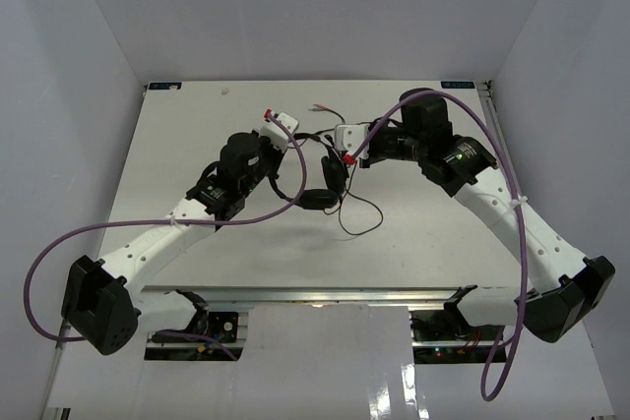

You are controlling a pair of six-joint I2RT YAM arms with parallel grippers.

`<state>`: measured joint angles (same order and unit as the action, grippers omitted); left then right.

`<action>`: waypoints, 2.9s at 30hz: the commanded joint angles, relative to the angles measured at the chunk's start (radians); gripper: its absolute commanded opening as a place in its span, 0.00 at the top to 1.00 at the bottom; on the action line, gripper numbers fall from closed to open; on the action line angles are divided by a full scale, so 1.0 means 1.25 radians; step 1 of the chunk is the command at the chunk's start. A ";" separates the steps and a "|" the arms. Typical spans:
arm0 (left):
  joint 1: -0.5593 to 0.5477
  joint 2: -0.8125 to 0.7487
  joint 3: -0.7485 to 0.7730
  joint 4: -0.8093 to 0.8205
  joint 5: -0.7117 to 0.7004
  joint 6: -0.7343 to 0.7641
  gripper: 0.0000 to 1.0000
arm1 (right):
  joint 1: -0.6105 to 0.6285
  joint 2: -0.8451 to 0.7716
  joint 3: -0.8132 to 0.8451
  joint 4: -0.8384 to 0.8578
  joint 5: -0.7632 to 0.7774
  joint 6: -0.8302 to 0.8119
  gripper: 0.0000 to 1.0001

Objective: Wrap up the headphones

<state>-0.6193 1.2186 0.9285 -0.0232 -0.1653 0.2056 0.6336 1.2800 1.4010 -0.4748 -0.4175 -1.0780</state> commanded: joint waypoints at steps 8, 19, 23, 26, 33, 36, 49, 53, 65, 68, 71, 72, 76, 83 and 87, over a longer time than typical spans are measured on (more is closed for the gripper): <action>-0.024 -0.077 0.019 0.041 0.167 0.072 1.00 | 0.021 0.073 -0.022 0.159 0.018 0.081 0.92; -0.031 -0.215 -0.038 0.042 0.214 0.145 1.00 | 0.022 0.123 -0.027 0.195 0.095 0.087 0.92; -0.031 -0.253 -0.030 0.039 0.234 0.126 1.00 | 0.018 0.146 -0.025 0.195 0.103 0.102 0.92; -0.031 -0.280 -0.023 0.039 0.242 0.105 1.00 | 0.005 0.158 -0.024 0.193 0.090 0.128 0.92; -0.031 -0.340 0.010 0.043 0.233 0.037 1.00 | -0.094 0.174 -0.028 0.193 -0.050 0.276 0.92; -0.031 -0.354 0.026 0.052 0.230 0.005 1.00 | -0.124 0.174 -0.049 0.192 -0.118 0.325 0.92; -0.031 -0.330 0.181 0.147 0.205 -0.175 1.00 | -0.161 0.265 -0.124 0.200 -0.349 0.501 0.92; -0.031 -0.305 0.232 0.182 0.180 -0.210 1.00 | -0.170 0.285 -0.144 0.201 -0.366 0.523 0.92; -0.031 -0.265 0.269 0.206 0.129 -0.272 1.00 | -0.258 0.266 -0.160 0.307 -0.524 0.671 0.92; -0.031 -0.284 0.242 0.220 0.120 -0.296 1.00 | -0.282 0.273 -0.154 0.313 -0.503 0.696 0.92; -0.031 -0.292 0.245 0.222 0.119 -0.329 1.00 | -0.301 0.291 -0.167 0.310 -0.465 0.703 0.92; -0.031 -0.294 0.251 0.222 0.119 -0.344 1.00 | -0.305 0.296 -0.172 0.307 -0.448 0.704 0.92; -0.031 -0.293 0.277 0.205 0.128 -0.387 1.00 | -0.309 0.309 -0.181 0.308 -0.396 0.718 0.92; -0.031 -0.307 0.270 0.170 0.128 -0.484 1.00 | -0.313 0.313 -0.161 0.306 -0.356 0.728 0.92; -0.031 -0.334 0.221 0.166 0.118 -0.548 1.00 | -0.318 0.317 -0.164 0.306 -0.302 0.736 0.92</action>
<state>-0.6506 0.9075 1.1860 0.0078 -0.0271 -0.2736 0.2619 1.6436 1.1946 -0.0772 -0.9344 -0.1833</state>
